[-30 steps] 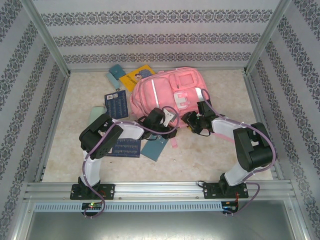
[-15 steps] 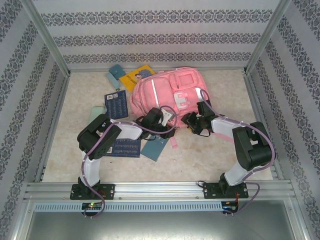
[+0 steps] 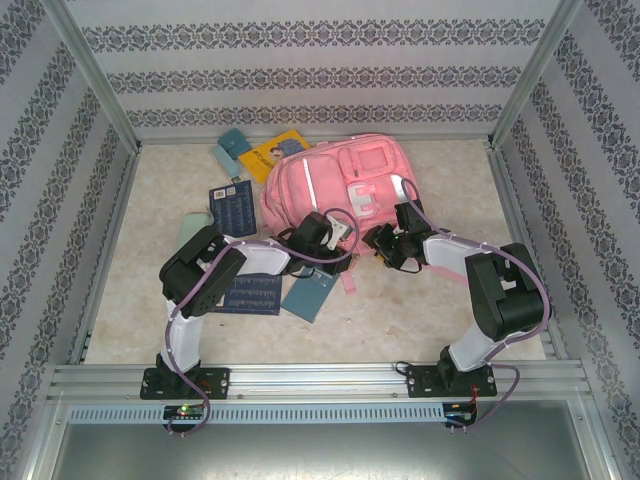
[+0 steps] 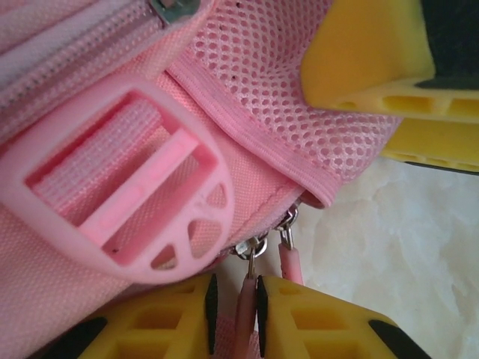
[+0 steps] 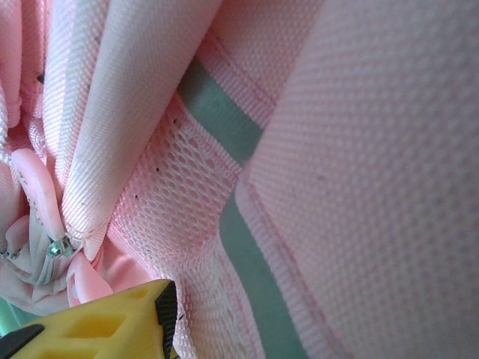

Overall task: Pack the student bag
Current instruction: Unzip the student bag at the top-center of the table.

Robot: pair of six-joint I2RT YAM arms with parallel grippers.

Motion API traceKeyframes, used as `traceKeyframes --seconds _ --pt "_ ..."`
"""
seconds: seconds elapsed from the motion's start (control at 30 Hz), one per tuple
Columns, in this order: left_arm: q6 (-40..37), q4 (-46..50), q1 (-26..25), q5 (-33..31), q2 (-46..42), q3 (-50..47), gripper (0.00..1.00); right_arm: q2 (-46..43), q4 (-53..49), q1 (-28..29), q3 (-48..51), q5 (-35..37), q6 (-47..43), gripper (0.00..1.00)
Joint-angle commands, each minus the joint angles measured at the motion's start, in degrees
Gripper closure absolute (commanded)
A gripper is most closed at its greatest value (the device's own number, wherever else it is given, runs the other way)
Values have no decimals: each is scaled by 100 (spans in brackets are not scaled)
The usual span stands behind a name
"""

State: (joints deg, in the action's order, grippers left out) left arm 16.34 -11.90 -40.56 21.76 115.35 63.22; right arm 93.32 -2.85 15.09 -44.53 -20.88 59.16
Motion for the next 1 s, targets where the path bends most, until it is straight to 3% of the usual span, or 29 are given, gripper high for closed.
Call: traceKeyframes --seconds 0.0,0.3,0.5,0.6,0.8,0.9,0.97 --pt "-285 501 -99 -370 271 256 76 -33 -84 -61 -20 -82 -110 49" --pt "-816 1276 -428 -882 530 661 77 210 -58 -65 -156 -102 -70 49" --pt "-930 1488 -506 -1146 570 742 98 360 -70 -66 -264 -13 -33 49" --pt "-931 1550 -506 -1131 535 819 100 471 -58 -73 -329 23 -7 51" --pt "-887 1703 -489 -1383 258 829 100 447 -231 -136 -474 269 -8 78" --pt "-856 1925 -407 -1611 108 851 100 348 -448 -242 -508 458 -70 100" --pt "-794 2094 -311 -1807 13 850 100 281 -571 -342 -521 538 -109 100"
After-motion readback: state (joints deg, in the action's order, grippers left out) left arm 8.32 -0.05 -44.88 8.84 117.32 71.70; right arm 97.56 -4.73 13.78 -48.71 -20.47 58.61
